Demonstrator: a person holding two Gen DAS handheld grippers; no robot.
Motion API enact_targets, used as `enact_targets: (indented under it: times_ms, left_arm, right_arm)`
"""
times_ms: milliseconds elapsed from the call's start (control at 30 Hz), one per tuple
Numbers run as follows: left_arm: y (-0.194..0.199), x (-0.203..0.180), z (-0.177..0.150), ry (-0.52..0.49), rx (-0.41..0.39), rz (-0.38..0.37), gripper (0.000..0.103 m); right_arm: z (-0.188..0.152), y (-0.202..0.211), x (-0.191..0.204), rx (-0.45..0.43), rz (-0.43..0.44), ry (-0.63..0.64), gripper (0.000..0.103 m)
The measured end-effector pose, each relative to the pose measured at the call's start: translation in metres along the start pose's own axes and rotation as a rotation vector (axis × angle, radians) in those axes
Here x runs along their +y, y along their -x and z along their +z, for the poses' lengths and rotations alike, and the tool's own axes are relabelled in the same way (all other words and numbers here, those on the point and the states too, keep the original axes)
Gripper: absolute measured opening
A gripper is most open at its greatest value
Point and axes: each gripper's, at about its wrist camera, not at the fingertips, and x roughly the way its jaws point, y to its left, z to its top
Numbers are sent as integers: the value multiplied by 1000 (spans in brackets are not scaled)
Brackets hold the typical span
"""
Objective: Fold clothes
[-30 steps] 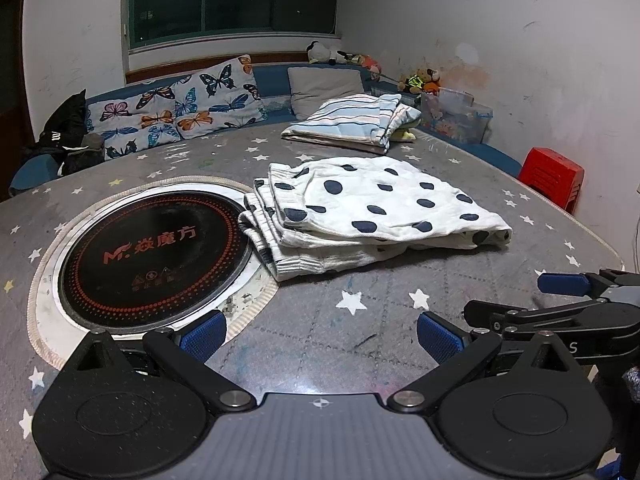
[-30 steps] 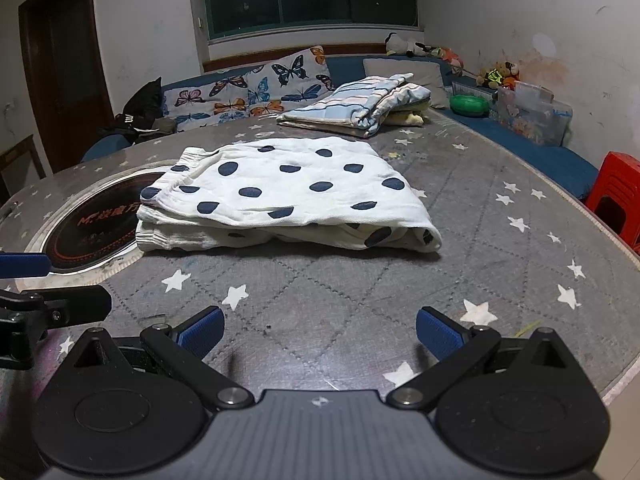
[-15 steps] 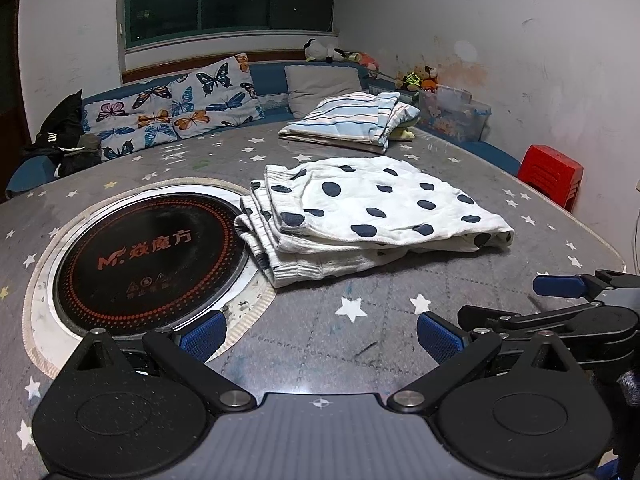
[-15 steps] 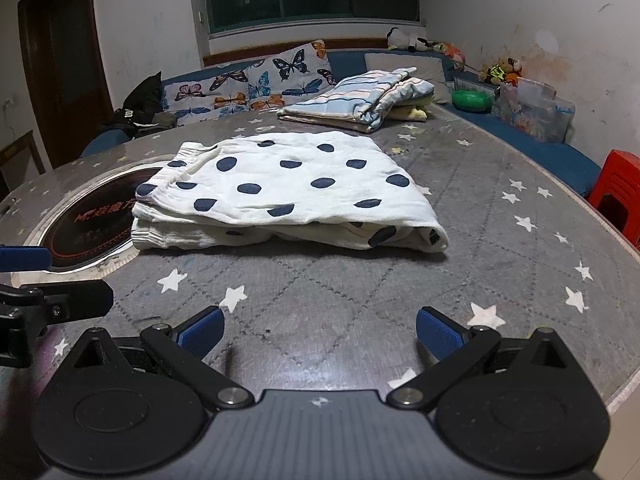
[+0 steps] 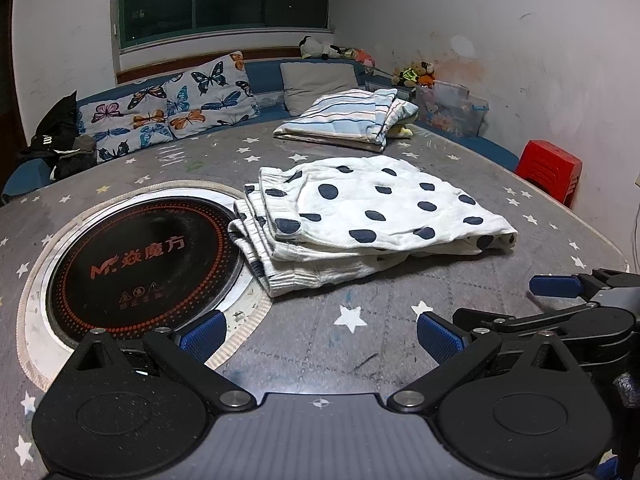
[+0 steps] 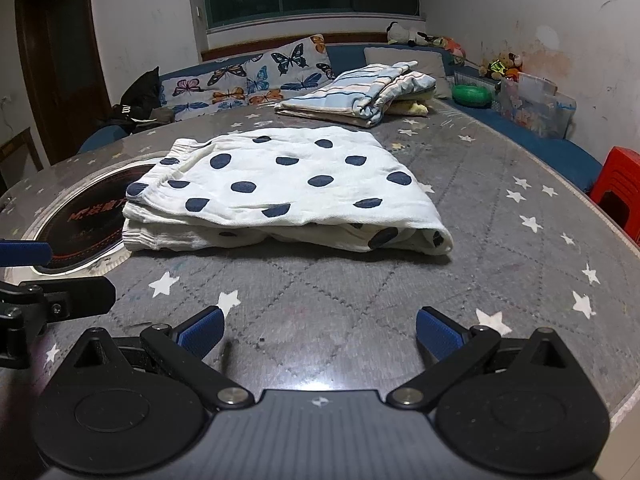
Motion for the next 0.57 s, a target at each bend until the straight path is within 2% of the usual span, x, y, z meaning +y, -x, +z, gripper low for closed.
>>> enact_targets:
  times_ms: [567]
  left_arm:
    - [-10, 5, 9, -1, 3, 6, 103]
  right_arm:
    - [8, -12, 1, 14, -8, 7, 103]
